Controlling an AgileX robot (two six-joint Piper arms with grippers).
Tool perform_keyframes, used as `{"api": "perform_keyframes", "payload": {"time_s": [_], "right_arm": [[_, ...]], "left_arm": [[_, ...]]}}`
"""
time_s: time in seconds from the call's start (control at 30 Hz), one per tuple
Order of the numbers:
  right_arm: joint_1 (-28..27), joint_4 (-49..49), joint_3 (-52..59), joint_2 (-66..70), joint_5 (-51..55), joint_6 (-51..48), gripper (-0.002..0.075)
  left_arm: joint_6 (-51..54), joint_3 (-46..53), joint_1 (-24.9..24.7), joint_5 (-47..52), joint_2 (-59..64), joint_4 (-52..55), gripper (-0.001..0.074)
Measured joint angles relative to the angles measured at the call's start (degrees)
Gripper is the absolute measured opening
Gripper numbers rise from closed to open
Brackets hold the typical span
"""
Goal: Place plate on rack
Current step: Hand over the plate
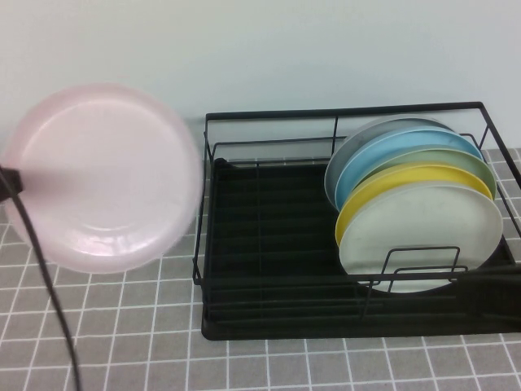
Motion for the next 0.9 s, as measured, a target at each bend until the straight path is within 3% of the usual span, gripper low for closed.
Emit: {"api": "perform_keyframes", "payload": {"time_s": [0.27,0.6,0.9], "right_arm": [[0.00,2.24,0.00,0.00,-1.96,3.99,0.0023],[0.00,7.92,0.00,0.00,-1.96,6.09,0.0311],[0.00,7.92,0.00,0.00,-1.96,6.12,0.0360]], "left_arm": [[-1.72,0.08,-12.72,3.02,-10.75,-0.37,0.0004],[-6.53,0.08,-25.91,2.98,-13.22,-1.43,0.0004],[-10.28,0.12,-36.48,-1.55,-12.61,-1.73,0.0004]]}}
